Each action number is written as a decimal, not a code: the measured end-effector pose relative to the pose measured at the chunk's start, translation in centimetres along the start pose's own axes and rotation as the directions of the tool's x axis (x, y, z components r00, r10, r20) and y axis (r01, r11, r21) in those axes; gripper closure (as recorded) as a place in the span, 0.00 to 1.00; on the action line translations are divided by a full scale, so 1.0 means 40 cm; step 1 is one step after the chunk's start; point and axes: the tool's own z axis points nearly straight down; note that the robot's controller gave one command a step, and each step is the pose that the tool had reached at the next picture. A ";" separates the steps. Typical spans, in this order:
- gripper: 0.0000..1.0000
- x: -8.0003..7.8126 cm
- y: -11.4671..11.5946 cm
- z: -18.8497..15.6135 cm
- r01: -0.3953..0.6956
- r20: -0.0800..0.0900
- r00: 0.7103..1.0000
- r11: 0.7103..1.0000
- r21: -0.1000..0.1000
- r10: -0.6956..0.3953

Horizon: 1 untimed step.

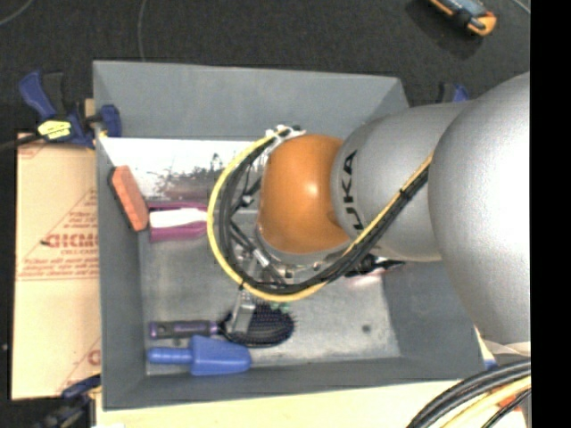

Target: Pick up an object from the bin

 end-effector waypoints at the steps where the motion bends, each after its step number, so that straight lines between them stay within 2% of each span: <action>1: 0.00 0.069 -0.116 0.075 -0.105 -0.002 0.994 0.994 0.010 0.105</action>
Offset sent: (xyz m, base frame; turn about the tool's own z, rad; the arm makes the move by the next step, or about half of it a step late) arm -0.0037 0.0810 -0.0496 0.0113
